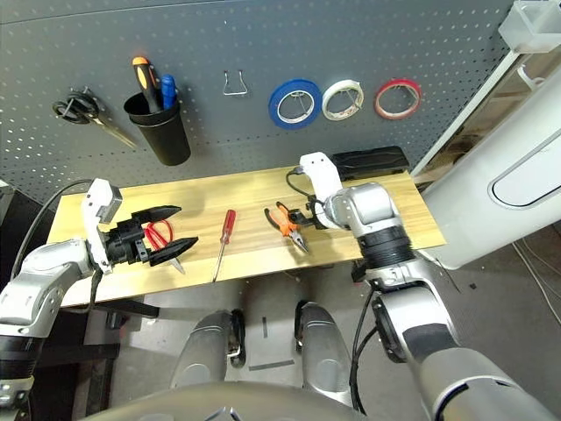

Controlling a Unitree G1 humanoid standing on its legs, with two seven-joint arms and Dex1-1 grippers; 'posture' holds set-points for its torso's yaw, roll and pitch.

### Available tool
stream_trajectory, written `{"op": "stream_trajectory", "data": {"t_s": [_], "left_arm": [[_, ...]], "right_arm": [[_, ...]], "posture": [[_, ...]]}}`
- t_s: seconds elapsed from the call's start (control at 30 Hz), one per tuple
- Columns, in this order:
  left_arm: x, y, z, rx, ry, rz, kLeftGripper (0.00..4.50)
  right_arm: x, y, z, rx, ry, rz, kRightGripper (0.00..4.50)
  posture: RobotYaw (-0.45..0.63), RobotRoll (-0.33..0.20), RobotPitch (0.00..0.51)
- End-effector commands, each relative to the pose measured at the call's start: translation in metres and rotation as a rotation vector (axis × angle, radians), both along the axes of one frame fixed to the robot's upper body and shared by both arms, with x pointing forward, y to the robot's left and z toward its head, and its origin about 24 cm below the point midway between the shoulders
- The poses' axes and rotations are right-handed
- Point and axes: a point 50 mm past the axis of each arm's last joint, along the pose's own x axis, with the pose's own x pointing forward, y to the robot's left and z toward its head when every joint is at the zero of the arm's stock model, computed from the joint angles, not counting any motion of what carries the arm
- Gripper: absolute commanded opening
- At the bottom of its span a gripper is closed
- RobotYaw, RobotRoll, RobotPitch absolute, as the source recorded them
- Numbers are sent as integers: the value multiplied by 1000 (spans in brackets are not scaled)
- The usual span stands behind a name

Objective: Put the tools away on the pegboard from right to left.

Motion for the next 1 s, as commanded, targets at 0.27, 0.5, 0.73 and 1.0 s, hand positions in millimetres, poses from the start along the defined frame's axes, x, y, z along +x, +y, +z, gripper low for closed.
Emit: {"op": "stream_trajectory", "data": {"t_s": [0.27, 0.5, 0.73, 1.0], "left_arm": [[-1, -18, -7, 38, 13, -50, 4500], [-9, -22, -4, 29, 21, -57, 4500], [-19, -22, -1, 20, 26, -35, 4500], [-21, -17, 5, 26, 15, -5, 4500]], "right_arm": [[8, 25, -22, -67, 14, 51, 4485], [9, 30, -34, -111, 17, 85, 4485], [7, 29, -45, -118, 38, 91, 4485], [2, 22, -63, -145, 33, 75, 3513]], "posture": [[39, 0, 217], [78, 0, 229], [116, 0, 235], [143, 0, 224]]}}
